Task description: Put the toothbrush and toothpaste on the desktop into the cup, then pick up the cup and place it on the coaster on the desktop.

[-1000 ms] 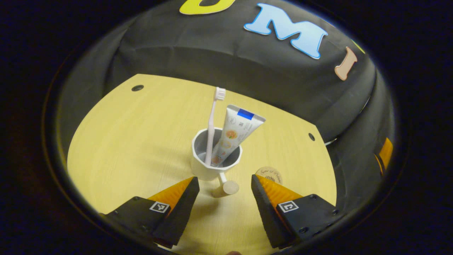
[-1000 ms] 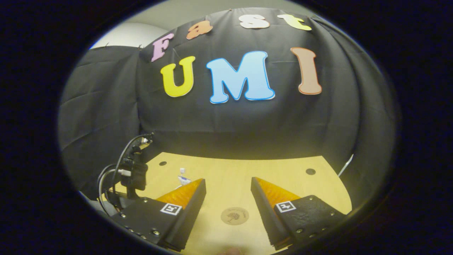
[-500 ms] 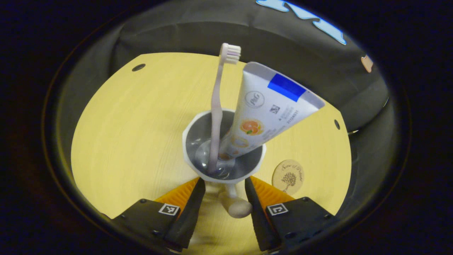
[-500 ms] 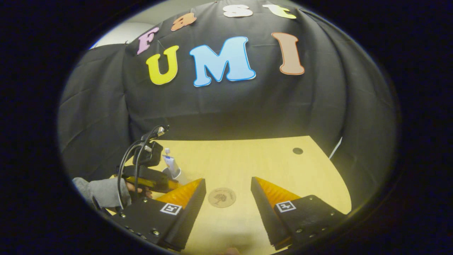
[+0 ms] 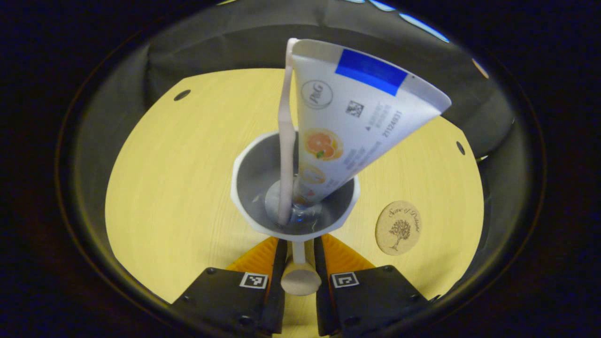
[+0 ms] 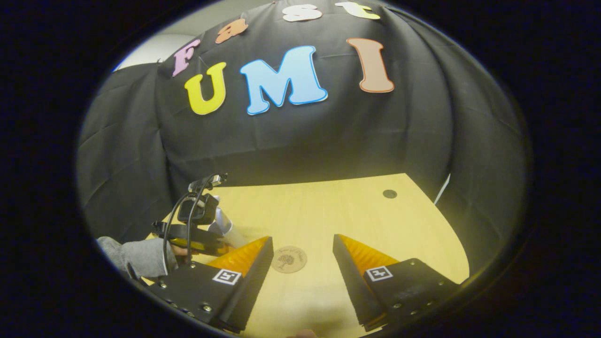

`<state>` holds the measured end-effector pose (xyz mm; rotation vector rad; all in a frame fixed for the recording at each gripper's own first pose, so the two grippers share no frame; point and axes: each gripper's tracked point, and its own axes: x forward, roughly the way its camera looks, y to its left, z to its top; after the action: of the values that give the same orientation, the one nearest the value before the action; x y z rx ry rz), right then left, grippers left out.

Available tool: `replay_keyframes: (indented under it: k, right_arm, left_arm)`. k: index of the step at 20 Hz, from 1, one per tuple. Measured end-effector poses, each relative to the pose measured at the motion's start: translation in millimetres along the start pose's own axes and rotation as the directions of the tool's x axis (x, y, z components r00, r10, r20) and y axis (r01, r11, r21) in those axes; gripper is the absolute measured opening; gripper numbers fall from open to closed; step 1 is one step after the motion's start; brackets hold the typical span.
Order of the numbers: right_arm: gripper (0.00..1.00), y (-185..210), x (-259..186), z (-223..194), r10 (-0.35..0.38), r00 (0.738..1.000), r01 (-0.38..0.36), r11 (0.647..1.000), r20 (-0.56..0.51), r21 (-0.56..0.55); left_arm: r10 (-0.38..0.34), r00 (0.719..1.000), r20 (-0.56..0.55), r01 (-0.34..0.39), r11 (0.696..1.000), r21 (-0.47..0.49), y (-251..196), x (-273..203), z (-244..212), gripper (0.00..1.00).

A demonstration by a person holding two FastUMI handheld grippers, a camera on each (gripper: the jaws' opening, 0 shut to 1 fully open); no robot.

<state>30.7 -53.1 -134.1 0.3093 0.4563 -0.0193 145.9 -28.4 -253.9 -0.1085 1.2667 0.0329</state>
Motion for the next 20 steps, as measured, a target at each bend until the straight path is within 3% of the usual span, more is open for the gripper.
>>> replay_keyframes:
  k: [1,2,10,14,19,20]
  right_arm:
    - [0.77,-4,-1,-1,-0.005,1.0,0.005,1.0,-0.002,0.01]
    - [0.81,-9,-2,-3,-0.011,1.0,0.011,1.0,-0.007,0.019]
    - [0.81,-34,-12,-8,-0.055,0.998,0.055,0.997,-0.014,0.056]
    - [0.81,-39,-20,-7,-0.058,0.998,0.058,0.998,-0.001,0.036]
    - [0.81,-49,-29,-11,-0.07,0.998,0.07,0.998,-0.003,-0.005]
    - [0.77,-52,-29,-11,-0.072,0.997,0.072,0.997,-0.004,-0.006]
  left_arm:
    - [-0.007,1.0,0.006,0.007,1.0,0.012,-2,-1,-2,0.35]
    - [-0.014,1.0,0.016,0.014,1.0,0.017,-6,-1,-2,0.35]
    - [-0.116,0.988,0.099,0.106,0.99,0.097,-72,-23,-5,0.35]
    - [-0.158,0.985,0.072,0.145,0.977,0.159,-114,-20,-12,0.35]
    - [-0.152,0.988,0.022,0.144,0.968,0.204,-142,-3,-26,0.35]
    - [-0.145,0.989,0.012,0.139,0.968,0.208,-145,0,-28,0.35]
